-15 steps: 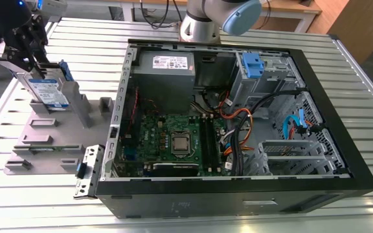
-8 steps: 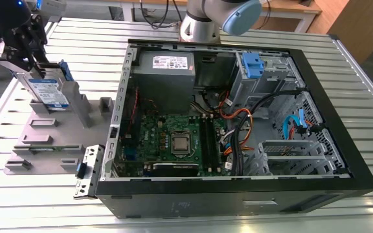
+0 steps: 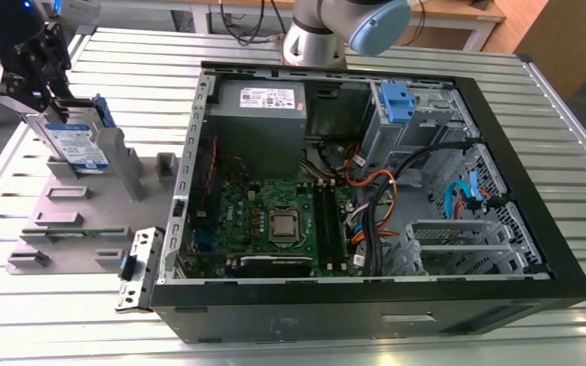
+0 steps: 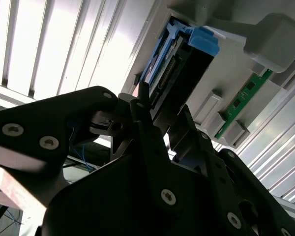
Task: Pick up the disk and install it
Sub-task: 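Pick up the disk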
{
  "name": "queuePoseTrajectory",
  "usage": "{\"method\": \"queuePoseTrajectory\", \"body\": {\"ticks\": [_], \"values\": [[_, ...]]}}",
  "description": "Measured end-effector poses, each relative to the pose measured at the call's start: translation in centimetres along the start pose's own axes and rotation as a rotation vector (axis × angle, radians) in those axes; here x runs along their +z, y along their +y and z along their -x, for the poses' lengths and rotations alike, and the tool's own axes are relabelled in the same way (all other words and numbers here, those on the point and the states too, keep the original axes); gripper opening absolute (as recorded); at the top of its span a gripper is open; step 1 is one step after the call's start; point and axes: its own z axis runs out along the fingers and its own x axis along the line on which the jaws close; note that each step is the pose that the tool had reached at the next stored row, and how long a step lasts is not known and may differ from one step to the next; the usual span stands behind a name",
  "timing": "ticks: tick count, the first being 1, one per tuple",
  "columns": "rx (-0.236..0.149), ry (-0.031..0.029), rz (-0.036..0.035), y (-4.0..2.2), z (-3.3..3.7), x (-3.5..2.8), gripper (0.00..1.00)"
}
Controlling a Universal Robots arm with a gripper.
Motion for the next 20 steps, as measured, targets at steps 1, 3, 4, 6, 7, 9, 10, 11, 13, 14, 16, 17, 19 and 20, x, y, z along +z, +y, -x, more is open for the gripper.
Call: {"method": "queuePoseTrajectory", "body": {"ticks": [1, 3, 4, 6, 7, 9, 10, 11, 13, 14, 16, 17, 19, 20], "values": [[0.0, 0.0, 0.0, -0.01, 0.0, 0.02, 0.42], [0.0, 0.0, 0.0001, -0.01, 0.0, 0.04, 0.42], [0.0, 0.0, 0.0, -0.02, 0.0, 0.06, 0.42], [0.0, 0.0, 0.0001, -0.02, 0.0, 0.06, 0.42], [0.0, 0.0, 0.0001, -0.02, 0.0, 0.06, 0.42], [0.0, 0.0, 0.0001, -0.02, 0.0, 0.06, 0.42], [0.0, -0.0002, -0.0002, -0.05, 0.0, 0.08, 0.42], [0.0, -0.0002, -0.0003, -0.11, 0.0, 0.08, 0.42], [0.0, -0.0001, 0.0, -0.16, 0.01, 0.07, 0.42], [0.0, 0.0, 0.0, -0.17, 0.01, 0.07, 0.42], [-0.003, 0.0001, 0.0001, -0.18, 0.01, 0.07, 0.42], [-0.006, 0.0, 0.0002, -0.18, 0.01, 0.07, 0.42], [-0.011, -0.0001, 0.0004, -0.18, 0.01, 0.07, 0.42], [-0.013, -0.0001, 0.0005, -0.18, 0.01, 0.07, 0.42]]}}
